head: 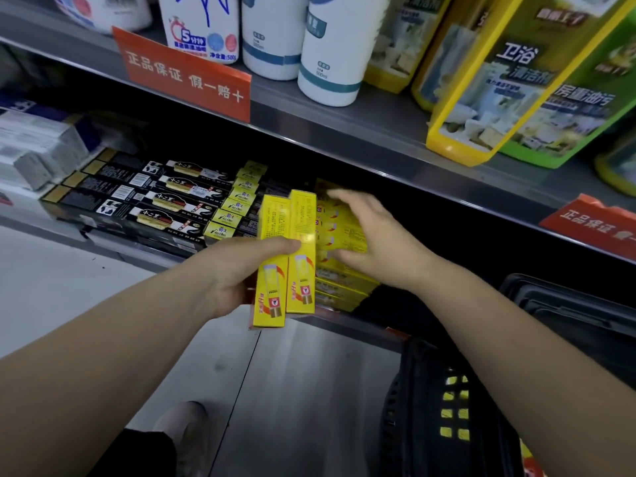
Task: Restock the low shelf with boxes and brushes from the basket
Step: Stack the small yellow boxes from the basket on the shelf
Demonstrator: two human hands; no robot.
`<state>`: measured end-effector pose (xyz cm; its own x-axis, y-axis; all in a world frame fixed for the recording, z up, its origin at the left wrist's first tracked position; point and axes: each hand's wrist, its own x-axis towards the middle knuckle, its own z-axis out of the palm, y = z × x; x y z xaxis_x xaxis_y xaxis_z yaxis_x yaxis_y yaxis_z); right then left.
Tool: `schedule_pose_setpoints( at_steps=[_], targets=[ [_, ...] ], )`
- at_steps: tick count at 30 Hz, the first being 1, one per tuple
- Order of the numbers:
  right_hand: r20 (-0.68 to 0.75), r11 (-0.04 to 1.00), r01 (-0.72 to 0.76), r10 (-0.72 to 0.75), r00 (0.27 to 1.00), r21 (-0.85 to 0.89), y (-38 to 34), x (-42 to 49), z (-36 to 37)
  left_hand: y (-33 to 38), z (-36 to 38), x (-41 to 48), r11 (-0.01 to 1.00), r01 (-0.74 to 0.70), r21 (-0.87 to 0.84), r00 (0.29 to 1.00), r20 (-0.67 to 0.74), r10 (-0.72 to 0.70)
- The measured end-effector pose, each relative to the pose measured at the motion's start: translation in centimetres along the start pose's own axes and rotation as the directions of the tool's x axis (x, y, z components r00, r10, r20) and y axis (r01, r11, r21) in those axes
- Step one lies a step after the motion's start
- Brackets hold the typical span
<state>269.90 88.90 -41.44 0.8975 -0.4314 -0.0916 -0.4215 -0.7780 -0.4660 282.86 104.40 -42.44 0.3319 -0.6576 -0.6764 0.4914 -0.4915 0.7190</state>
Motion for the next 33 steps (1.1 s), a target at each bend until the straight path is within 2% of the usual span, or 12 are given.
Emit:
schedule_pose_setpoints(
  at_steps=[2,5,8,12,16,18,21,23,25,28,30,33],
  targets=[
    [0.029,0.975,0.181,-0.179,0.983,-0.13,-1.2,0.0,-1.0,0.2,0.3,-0.3,0.999,0.018,0.031,0.997,0.077,-0.021],
    [0.054,0.924,0.305,-0.301,0.952,-0.231,-1.8,0.1,-2.2,0.5,0.5,-0.7,0.999,0.052,0.008,0.98,0.19,-0.052],
    [0.021,0.931,0.306,-0.309,0.951,-0.198,-1.0,0.0,-3.1,0.6,0.5,-0.6,0.999,0.034,-0.017,0.98,0.198,-0.03],
    [0.066,0.947,0.286,-0.279,0.958,-0.149,-0.4,-0.5,-2.4,0.4,0.7,-0.5,0.999,-0.025,0.036,0.976,0.216,0.017],
    [-0.021,0.936,0.323,-0.329,0.944,-0.143,-0.8,-1.0,-2.6,0.7,0.8,-0.5,0.999,-0.032,0.008,0.969,0.247,0.029],
    [-0.054,0.95,0.275,-0.285,0.957,-0.147,-0.7,-1.4,-3.0,0.7,0.9,-0.2,0.999,-0.032,-0.013,0.975,0.219,0.034],
    [-0.093,0.94,0.13,-0.167,0.982,-0.315,-0.1,-1.4,-2.7,0.3,0.8,0.7,0.995,-0.02,-0.094,0.999,0.044,0.025],
    [-0.127,0.908,-0.021,-0.035,0.991,-0.417,0.5,-0.9,-2.2,-0.1,0.7,1.3,0.99,-0.008,-0.138,0.998,-0.068,-0.001],
    [-0.09,0.864,-0.155,0.127,0.988,-0.479,1.3,0.1,-1.4,-0.4,0.9,1.6,0.989,0.017,-0.147,0.996,-0.079,-0.028],
    [0.039,0.88,-0.224,0.264,0.964,-0.419,2.3,1.7,0.2,-0.7,1.4,1.8,0.99,0.047,-0.131,0.998,-0.04,-0.053],
    [0.151,0.906,-0.229,0.297,0.943,-0.355,2.7,2.4,1.5,-0.6,1.6,1.9,0.99,0.049,-0.134,0.998,-0.03,-0.053],
    [0.278,0.955,-0.248,0.285,0.917,-0.159,3.1,2.5,2.6,-0.4,1.7,2.1,0.988,0.056,-0.141,0.998,-0.034,-0.061]
  ],
)
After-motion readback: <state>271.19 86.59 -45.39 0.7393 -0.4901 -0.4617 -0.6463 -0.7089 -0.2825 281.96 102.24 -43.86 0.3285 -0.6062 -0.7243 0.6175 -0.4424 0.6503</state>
